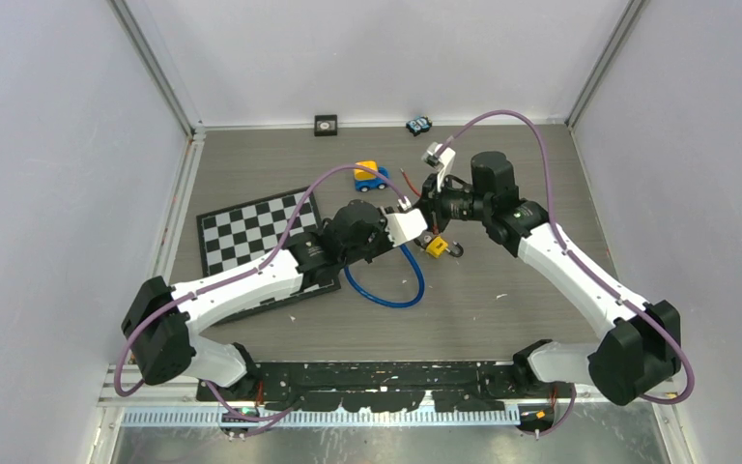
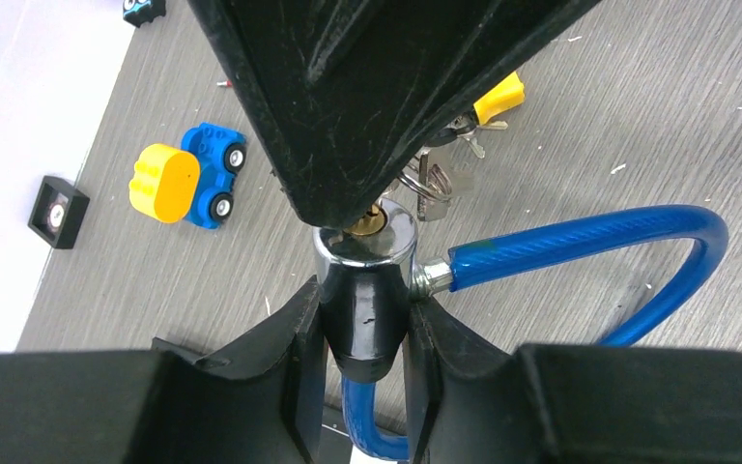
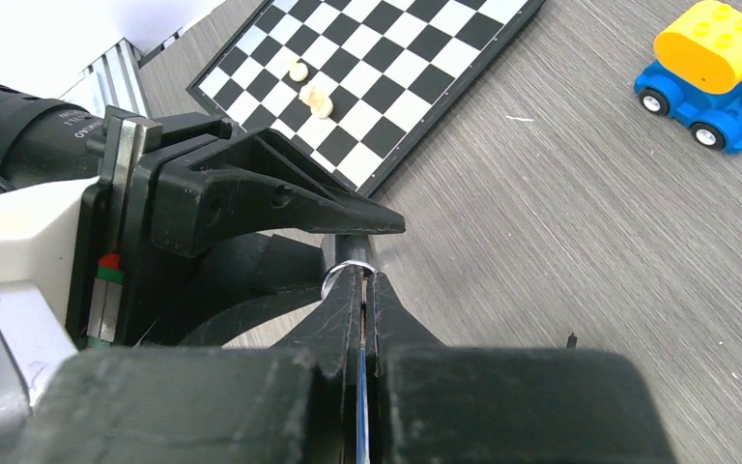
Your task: Unlock with the key
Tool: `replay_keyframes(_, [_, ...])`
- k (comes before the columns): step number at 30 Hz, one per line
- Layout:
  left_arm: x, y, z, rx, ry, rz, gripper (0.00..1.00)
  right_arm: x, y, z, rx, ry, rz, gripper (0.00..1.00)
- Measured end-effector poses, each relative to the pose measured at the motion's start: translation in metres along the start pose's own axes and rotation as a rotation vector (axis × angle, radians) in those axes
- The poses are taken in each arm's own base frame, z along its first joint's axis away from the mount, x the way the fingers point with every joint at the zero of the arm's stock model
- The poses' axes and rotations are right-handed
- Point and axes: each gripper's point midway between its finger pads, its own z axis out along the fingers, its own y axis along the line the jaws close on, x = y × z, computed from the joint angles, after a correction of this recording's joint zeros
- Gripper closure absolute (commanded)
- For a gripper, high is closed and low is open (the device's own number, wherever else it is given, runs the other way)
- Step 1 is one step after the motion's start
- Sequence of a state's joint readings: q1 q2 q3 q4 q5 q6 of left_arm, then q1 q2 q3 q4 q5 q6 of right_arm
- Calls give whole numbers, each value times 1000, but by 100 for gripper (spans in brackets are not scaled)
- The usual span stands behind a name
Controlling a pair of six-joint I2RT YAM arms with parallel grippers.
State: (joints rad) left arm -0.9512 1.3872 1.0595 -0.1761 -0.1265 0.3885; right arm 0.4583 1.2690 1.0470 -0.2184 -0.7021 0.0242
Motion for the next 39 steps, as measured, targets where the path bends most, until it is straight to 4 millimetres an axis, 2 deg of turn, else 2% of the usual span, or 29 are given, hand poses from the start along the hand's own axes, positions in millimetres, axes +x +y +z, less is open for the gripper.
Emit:
replay_keyframes(9, [8, 3, -1, -13, 35, 10, 100, 3, -2, 10, -12, 16, 138, 98])
replay_keyframes(16, [6, 8, -1, -34, 10, 70, 100, 3, -12, 8, -31, 35, 365, 100])
replay_keyframes(25, [8, 27, -1, -107, 34, 243, 100, -1, -21, 16, -34, 101, 663, 99])
replay_keyframes(33, [14, 36, 12, -134, 86, 430, 100, 13, -37, 21, -45, 134, 1014, 99])
replay_keyframes(36, [13, 38, 13, -142, 92, 473, 100, 14, -39, 20, -45, 132, 1091, 100])
replay_keyframes(39, [12, 41, 12, -158, 95, 486, 100, 10, -39, 21, -54, 123, 1112, 89])
